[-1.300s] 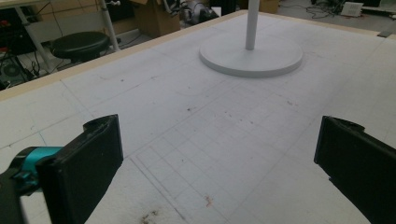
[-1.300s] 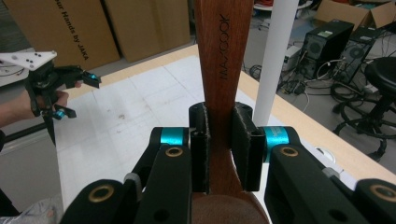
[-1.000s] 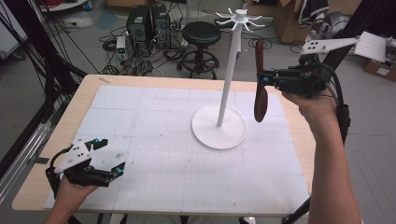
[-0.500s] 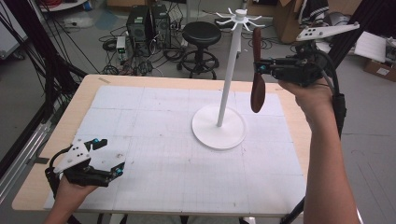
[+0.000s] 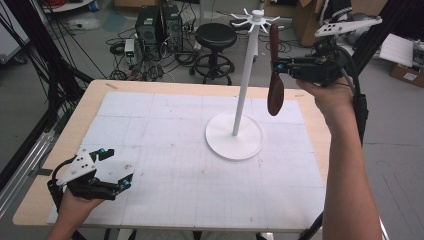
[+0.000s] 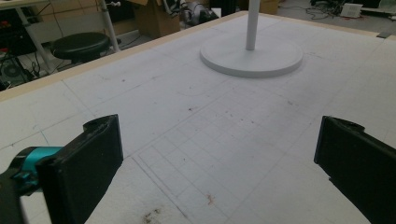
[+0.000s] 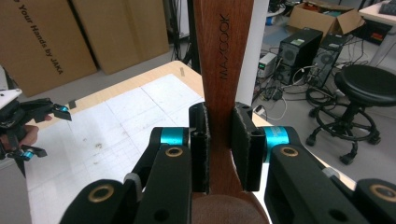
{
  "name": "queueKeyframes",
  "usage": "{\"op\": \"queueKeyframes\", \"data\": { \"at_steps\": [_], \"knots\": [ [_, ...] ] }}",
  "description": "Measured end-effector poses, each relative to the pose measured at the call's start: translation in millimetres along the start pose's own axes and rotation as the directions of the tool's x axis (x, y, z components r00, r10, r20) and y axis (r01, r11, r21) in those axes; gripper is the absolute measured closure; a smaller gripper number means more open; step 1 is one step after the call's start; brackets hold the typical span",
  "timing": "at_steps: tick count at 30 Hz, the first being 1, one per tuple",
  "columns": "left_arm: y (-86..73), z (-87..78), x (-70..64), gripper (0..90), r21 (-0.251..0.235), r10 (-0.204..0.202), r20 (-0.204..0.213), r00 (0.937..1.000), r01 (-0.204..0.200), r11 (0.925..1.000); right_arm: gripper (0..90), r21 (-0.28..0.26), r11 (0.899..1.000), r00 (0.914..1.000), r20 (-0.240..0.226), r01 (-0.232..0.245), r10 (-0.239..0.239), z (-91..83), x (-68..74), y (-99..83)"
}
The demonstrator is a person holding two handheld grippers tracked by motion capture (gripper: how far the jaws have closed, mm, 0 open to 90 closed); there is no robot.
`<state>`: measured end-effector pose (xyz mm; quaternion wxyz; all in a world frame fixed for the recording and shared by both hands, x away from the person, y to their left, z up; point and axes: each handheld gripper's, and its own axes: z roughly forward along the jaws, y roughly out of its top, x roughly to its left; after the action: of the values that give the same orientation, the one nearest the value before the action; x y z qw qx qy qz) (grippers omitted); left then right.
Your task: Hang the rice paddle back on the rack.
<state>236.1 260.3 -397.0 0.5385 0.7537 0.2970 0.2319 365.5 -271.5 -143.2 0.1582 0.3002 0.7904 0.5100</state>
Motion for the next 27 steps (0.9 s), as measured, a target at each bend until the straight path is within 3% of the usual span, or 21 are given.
{"op": "queueKeyframes", "data": {
  "at_steps": [27],
  "knots": [
    [-0.8,-1.2,1.6,1.7,0.002,-0.003,-0.002,1.0,0.003,1.0,78.8,0.016,1.0,0.9998,0.018,-0.007,0.007,8.8,-7.2,0.5]
  ]
}}
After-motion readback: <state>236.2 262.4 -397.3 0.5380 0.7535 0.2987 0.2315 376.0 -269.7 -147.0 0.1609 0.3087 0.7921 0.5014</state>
